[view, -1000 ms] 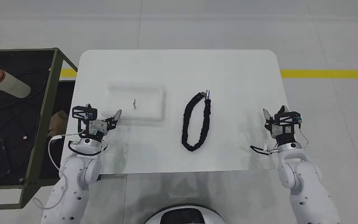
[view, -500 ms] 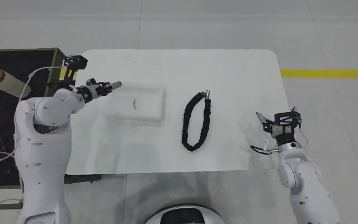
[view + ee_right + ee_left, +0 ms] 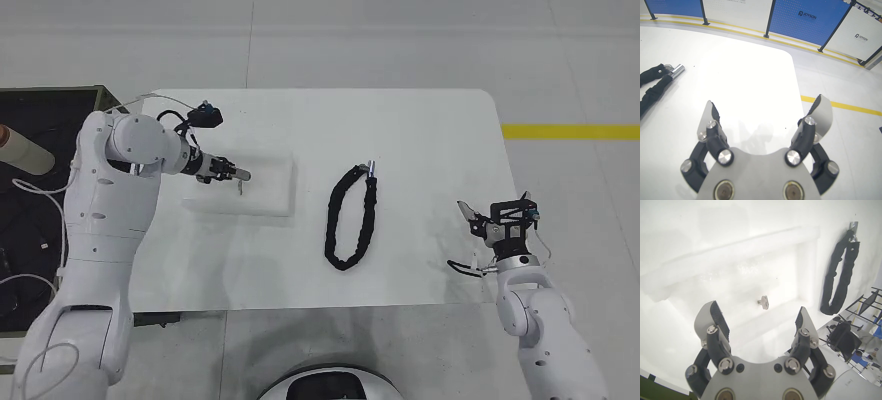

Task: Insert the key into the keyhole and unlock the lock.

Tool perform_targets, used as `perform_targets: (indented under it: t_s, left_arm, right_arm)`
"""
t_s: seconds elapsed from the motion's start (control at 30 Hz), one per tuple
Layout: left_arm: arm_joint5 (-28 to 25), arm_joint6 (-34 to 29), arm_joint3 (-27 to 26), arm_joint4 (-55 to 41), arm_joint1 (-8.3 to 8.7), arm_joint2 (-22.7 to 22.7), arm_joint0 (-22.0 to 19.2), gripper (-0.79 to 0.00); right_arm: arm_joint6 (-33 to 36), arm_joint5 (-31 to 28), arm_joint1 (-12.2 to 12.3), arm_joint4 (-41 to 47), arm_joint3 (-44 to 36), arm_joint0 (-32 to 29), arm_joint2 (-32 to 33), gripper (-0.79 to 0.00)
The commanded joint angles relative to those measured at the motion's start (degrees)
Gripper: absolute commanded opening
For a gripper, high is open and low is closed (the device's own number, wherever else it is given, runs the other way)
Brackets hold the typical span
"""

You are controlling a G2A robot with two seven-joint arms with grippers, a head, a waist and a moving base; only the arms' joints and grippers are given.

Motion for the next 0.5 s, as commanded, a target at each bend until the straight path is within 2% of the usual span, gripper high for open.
perform_targets:
  t_s: [0.0, 0.03, 0.1, 0.23, 0.27, 0.3, 0.47]
  left_arm:
    - [0.36, 0.02, 1.75, -0.73, -0.16, 1.5, -1.19, -0.009]
    - [0.11, 0.02, 2.59, -1.69, -0.23, 2.13, -1.66, -0.117]
    - [-0.19, 0.02, 4.32, -3.6, -0.25, 3.44, -2.66, -0.203]
    - [-0.03, 0.02, 6.54, -6.02, -0.07, 5.73, -4.52, -0.234]
    - [0.15, 0.02, 6.87, -5.87, 0.0, 6.38, -4.95, -0.228]
    - [0.62, 0.02, 6.91, -5.14, 0.07, 6.91, -5.38, 0.0]
    - [0.87, 0.02, 6.66, -5.15, 0.1, 7.15, -5.49, 0.0]
  right_arm:
    - [0.0, 0.0, 0.0, 0.0, 0.0, 0.0, 0.0, 0.0]
    - [0.0, 0.0, 0.0, 0.0, 0.0, 0.0, 0.0, 0.0]
    - [0.0, 0.0, 0.0, 0.0, 0.0, 0.0, 0.0, 0.0]
    - [0.0, 0.0, 0.0, 0.0, 0.0, 0.0, 0.0, 0.0]
    - [0.0, 0.0, 0.0, 0.0, 0.0, 0.0, 0.0, 0.0]
    - [0.0, 0.0, 0.0, 0.0, 0.0, 0.0, 0.0, 0.0]
    - [0.0, 0.0, 0.0, 0.0, 0.0, 0.0, 0.0, 0.0]
